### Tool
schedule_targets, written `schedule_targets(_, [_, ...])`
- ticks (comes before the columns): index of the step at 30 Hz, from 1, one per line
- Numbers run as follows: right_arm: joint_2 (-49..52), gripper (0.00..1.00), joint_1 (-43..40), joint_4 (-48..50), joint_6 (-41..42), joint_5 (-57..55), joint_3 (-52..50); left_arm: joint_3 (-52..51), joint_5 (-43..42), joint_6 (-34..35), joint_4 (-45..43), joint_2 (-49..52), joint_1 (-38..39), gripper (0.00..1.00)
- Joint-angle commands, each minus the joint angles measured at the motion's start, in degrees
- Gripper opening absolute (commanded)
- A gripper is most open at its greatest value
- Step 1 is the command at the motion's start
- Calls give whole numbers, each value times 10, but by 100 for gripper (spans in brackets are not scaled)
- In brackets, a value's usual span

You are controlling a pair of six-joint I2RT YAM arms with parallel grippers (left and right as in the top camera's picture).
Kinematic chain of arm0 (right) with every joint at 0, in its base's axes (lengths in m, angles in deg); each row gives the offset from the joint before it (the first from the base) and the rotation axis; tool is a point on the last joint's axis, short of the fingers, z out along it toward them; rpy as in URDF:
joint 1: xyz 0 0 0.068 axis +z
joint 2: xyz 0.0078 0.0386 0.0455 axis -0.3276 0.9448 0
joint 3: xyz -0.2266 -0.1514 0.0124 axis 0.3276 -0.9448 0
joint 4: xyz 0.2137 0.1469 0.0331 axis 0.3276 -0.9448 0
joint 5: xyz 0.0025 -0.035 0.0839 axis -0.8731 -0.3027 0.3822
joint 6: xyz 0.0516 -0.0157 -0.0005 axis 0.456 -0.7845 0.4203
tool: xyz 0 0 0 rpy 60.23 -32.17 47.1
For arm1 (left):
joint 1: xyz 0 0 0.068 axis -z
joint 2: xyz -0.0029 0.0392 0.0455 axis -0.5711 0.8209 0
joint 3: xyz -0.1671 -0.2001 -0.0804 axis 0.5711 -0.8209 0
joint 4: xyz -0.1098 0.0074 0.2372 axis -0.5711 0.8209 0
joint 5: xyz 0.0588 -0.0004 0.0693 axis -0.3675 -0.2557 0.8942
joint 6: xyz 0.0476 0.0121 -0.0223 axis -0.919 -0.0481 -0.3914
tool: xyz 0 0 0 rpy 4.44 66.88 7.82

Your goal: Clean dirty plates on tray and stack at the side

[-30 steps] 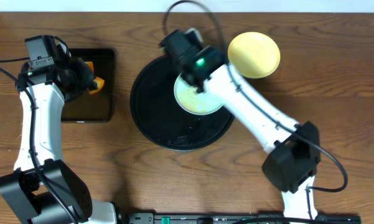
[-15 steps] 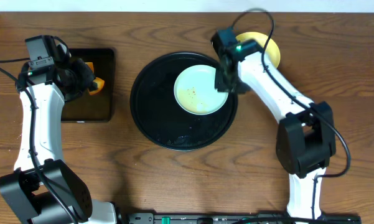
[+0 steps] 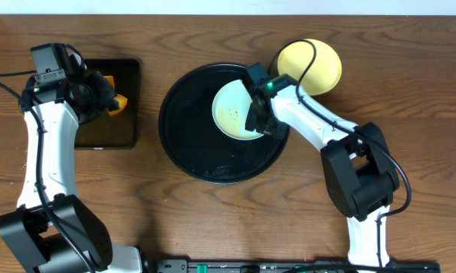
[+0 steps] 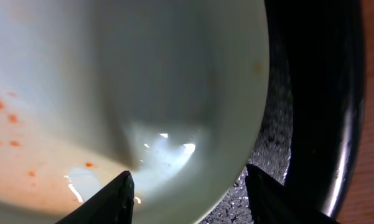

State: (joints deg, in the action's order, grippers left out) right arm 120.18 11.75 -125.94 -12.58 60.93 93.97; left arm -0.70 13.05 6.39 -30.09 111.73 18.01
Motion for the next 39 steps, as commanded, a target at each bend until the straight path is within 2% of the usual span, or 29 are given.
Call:
schedule_targets(1, [1, 55, 3, 14, 46, -16, -25, -4, 2, -2, 1, 4, -3, 8])
schedule_targets(5, [1, 67, 3, 43, 48, -8, -39, -4, 2, -2, 1, 4, -3, 8])
schedule_targets(7, [1, 79, 5, 49, 43, 10, -39, -4, 2, -2, 1, 4, -3, 8])
schedule_targets(10, [1, 49, 6, 56, 40, -14, -39, -4, 2, -1, 1, 4, -3, 8])
schedule_targets(12, [1, 43, 5, 57, 40, -39, -39, -4, 2, -2, 1, 4, -3, 8])
schedule_targets(13, [1, 35, 5, 57, 40, -42, -39, -4, 2, -2, 1, 4, -3, 8])
schedule_targets(14, [1, 32, 5, 57, 40, -41, -39, -4, 2, -2, 1, 4, -3, 8])
schedule_targets(15, [1, 22, 5, 57, 40, -41, -39, -4, 2, -2, 1, 4, -3, 8])
schedule_targets(16, [1, 4, 5, 57, 40, -39, -39, -4, 2, -2, 1, 4, -3, 8])
schedule_targets(17, [1, 1, 5, 57, 40, -37, -39, -4, 2, -2, 1, 4, -3, 8])
schedule_targets(19, [1, 1, 10, 57, 34, -37, -39, -4, 2, -2, 1, 4, -3, 8])
schedule_targets(27, [0, 1, 19, 79, -97, -35, -24, -4, -1, -1, 2, 4, -2, 8])
schedule_targets(31, [0, 1, 18, 89, -135, -35, -23, -5, -68, -4, 2, 4, 6, 8])
schedule_targets(36, [0, 1, 18, 100, -131, -12, -23, -6, -121, -10, 6, 4, 48, 8])
schedule_targets(39, [0, 1, 18, 100, -79, -6, -23, -11, -119, -10, 8, 4, 99, 8])
